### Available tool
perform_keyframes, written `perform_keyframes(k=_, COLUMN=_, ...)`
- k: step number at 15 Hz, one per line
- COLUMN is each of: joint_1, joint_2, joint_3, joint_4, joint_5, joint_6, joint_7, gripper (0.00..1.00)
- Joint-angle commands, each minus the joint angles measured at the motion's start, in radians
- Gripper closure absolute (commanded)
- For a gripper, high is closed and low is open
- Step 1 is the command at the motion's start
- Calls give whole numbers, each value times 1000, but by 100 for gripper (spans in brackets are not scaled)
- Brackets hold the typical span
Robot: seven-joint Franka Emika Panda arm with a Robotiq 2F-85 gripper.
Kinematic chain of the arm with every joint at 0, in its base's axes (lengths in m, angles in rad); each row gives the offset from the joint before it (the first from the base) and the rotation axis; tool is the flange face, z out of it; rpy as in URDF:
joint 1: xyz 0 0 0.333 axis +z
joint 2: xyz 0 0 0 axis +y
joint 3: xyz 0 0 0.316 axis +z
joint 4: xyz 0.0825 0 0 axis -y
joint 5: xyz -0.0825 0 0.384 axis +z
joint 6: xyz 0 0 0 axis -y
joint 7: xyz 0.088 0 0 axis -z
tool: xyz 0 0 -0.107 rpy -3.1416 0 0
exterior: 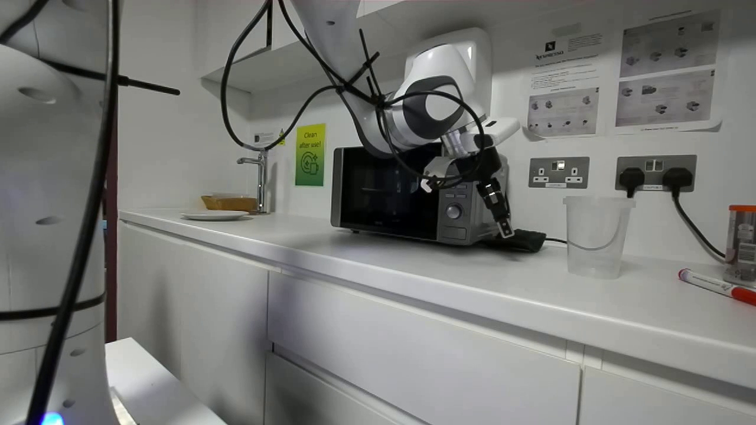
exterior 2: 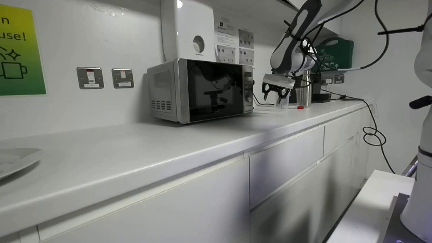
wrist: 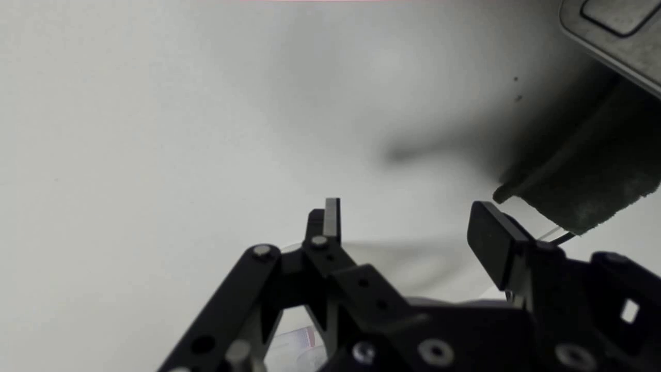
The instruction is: Turn the knob on the microwave to the right
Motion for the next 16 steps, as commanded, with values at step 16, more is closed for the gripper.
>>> perform_keyframes(k=16, joint_1=-4, joint_2=-129, joint_3=-9, joint_4=61, joint_5=-42, joint_6=-294, joint_7=-38, gripper=0)
